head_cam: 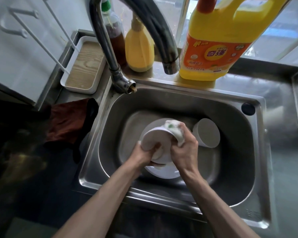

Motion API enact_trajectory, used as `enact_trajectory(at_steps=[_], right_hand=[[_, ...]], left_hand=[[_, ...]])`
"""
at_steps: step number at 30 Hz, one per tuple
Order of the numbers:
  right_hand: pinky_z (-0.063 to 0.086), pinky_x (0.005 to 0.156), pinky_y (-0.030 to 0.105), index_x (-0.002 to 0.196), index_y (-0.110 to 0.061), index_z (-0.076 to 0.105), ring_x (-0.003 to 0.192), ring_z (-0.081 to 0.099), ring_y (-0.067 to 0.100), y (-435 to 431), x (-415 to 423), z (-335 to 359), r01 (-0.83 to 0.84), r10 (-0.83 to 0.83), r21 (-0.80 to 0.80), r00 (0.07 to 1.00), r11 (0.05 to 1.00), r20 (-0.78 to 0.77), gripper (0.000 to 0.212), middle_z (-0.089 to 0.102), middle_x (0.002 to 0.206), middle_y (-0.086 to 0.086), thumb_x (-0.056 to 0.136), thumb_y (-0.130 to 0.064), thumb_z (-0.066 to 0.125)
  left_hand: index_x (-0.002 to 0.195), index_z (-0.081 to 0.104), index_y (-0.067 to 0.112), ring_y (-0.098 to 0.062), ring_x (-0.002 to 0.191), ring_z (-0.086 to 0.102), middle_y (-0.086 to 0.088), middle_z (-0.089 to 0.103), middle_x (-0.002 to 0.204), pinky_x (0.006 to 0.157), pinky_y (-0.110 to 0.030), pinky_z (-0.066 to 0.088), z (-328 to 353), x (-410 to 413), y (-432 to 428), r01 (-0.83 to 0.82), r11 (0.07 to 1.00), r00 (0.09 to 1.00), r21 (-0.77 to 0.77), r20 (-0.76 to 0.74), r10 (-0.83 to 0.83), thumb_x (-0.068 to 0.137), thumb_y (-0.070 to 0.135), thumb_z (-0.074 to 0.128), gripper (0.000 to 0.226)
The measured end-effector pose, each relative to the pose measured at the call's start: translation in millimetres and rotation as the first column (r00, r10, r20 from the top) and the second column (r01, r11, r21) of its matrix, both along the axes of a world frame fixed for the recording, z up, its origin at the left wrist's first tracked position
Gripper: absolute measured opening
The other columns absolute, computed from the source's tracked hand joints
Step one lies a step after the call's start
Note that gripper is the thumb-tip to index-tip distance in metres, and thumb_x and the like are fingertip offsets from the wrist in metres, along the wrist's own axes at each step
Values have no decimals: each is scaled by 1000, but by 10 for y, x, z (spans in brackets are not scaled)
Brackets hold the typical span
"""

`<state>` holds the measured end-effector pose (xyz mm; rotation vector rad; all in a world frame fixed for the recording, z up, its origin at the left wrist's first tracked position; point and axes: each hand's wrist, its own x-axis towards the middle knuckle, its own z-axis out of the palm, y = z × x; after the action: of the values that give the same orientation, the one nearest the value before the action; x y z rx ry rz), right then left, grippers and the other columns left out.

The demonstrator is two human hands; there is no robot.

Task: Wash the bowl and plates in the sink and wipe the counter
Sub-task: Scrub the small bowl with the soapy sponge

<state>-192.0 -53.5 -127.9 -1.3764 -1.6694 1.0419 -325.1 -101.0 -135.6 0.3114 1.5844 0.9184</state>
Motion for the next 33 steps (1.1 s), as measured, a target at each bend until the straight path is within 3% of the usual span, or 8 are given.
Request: enact_trajectory(at_steps=[3, 8, 12, 14, 18, 23, 29, 33], right_hand=[[58, 87, 35, 121, -20, 68, 103, 69, 11, -47, 22, -28, -42, 36, 63, 995, 997, 98, 48, 72, 113, -9, 81, 8, 68], [55, 69, 42, 113, -23, 68, 93, 69, 24, 22, 14, 1, -183, 74, 254, 919, 950, 388, 33, 70, 113, -6, 86, -5, 71], [56, 75, 39, 112, -31, 69, 91, 70, 14, 71, 27, 28, -12, -14, 112, 975, 994, 222, 35, 73, 104, -14, 83, -11, 65], [58, 78, 36, 112, -30, 69, 89, 70, 9, 18, -10, 31, 82, -82, 9, 993, 997, 81, 36, 73, 97, -14, 83, -9, 64], [58, 78, 36, 118, -29, 65, 89, 70, 12, 3, 28, -53, 22, -21, -3, 988, 1000, 151, 44, 73, 99, -13, 84, -2, 69], [55, 68, 42, 115, -33, 64, 91, 69, 20, 28, 37, -28, -111, 24, 188, 910, 976, 414, 37, 69, 114, -13, 86, -11, 72], [57, 78, 35, 114, -29, 68, 88, 70, 14, -75, 17, -44, 110, -107, -9, 983, 994, 152, 38, 73, 97, -15, 84, -5, 67], [45, 73, 21, 119, -24, 66, 90, 67, 13, -125, 43, -68, 47, -46, 1, 976, 999, 215, 40, 73, 100, -11, 85, -5, 71]], left_hand=[[84, 74, 16, -29, 87, 74, -8, 76, 89, 67, -43, 63, -170, -95, 21, 175, 985, 924, 10, -348, -160, 85, 26, 82, 12], [97, 75, 25, -32, 86, 72, -6, 76, 85, 66, -37, 54, -87, -216, 127, 506, 850, 509, -146, -745, -431, 82, 28, 67, 17], [88, 74, 18, -27, 85, 71, -8, 74, 91, 55, -37, 60, 42, -53, 64, 99, 992, 956, 76, -283, -74, 89, 18, 78, 4], [95, 69, 15, -28, 89, 68, -13, 70, 98, 50, -37, 61, 124, 101, 26, -141, 990, 986, 23, 94, 138, 92, 4, 74, 13], [95, 73, 17, -35, 92, 72, -9, 73, 92, 54, -43, 63, -44, -21, 70, 64, 996, 959, 68, -282, -43, 88, 8, 78, 13], [91, 70, 26, -40, 89, 71, -10, 76, 87, 66, -39, 58, -76, -170, 125, 497, 861, 520, -108, -757, -396, 80, 19, 64, 15], [93, 72, 13, -36, 93, 70, -11, 72, 94, 61, -49, 64, -59, 10, 22, -39, 999, 994, 2, -102, 39, 92, 6, 74, 7], [88, 76, 21, -29, 94, 74, -6, 77, 90, 77, -54, 62, -155, -77, 4, 154, 987, 916, 48, -381, -125, 79, 27, 79, 12]])
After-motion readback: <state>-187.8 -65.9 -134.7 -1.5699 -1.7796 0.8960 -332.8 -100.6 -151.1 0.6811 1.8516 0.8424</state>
